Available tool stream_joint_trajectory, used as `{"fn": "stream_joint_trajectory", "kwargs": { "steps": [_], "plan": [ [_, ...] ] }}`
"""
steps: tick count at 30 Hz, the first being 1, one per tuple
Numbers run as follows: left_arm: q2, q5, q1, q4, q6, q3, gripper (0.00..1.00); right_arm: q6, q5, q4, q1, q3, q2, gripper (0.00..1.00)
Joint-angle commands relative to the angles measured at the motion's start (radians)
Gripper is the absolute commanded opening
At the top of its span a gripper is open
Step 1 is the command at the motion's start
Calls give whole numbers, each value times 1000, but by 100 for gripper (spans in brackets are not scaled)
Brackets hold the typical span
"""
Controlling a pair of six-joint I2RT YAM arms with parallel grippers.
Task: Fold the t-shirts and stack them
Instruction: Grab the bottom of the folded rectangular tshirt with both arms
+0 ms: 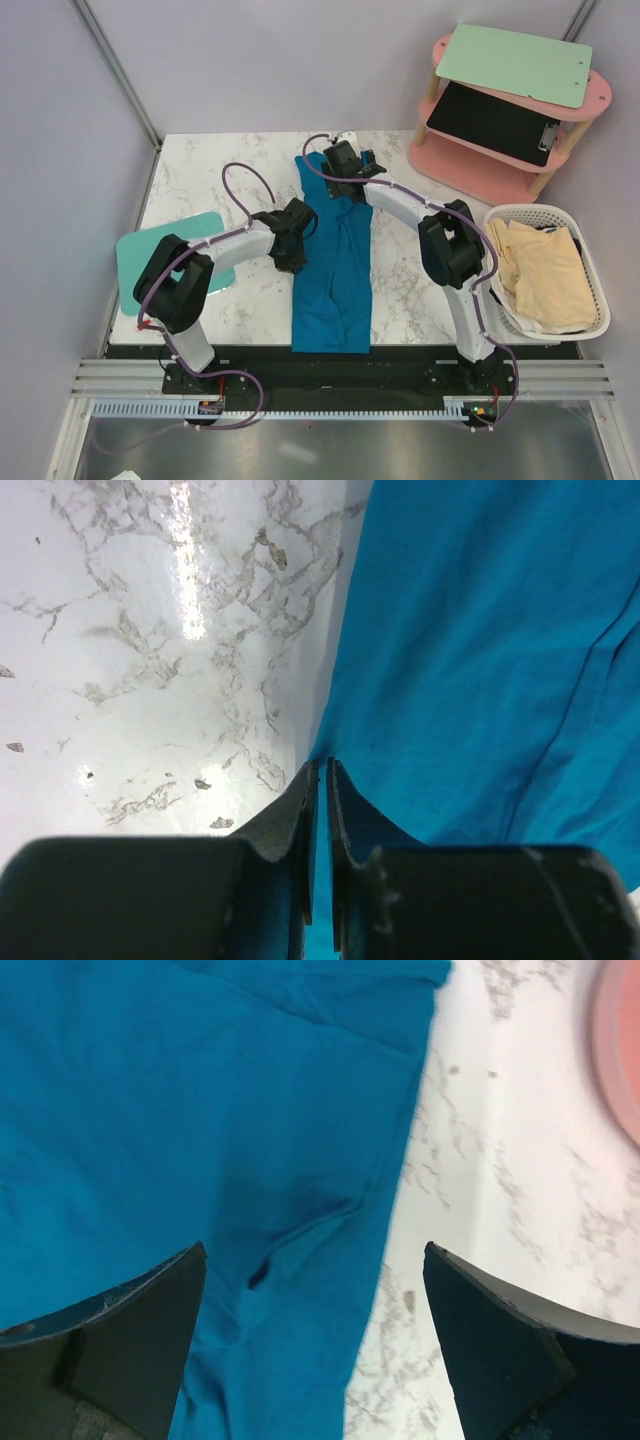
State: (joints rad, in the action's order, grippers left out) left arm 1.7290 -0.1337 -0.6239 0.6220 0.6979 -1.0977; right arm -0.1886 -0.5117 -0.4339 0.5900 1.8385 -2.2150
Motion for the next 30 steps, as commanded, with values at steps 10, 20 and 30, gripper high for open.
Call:
{"fn": "stream_joint_trajectory", "kwargs": {
  "steps": [10, 20, 30],
  "plan": [
    [-51, -38, 13, -11, -31, 35, 15, -54, 84, -22, -1, 154, -155, 96],
    [-57, -38, 23, -11, -31, 45, 17, -97, -59, -98, -58, 47, -80, 96],
    [-46, -43, 23, -11, -29, 47, 18, -158, -71, -135, -94, -131, 21, 98]
  ]
}}
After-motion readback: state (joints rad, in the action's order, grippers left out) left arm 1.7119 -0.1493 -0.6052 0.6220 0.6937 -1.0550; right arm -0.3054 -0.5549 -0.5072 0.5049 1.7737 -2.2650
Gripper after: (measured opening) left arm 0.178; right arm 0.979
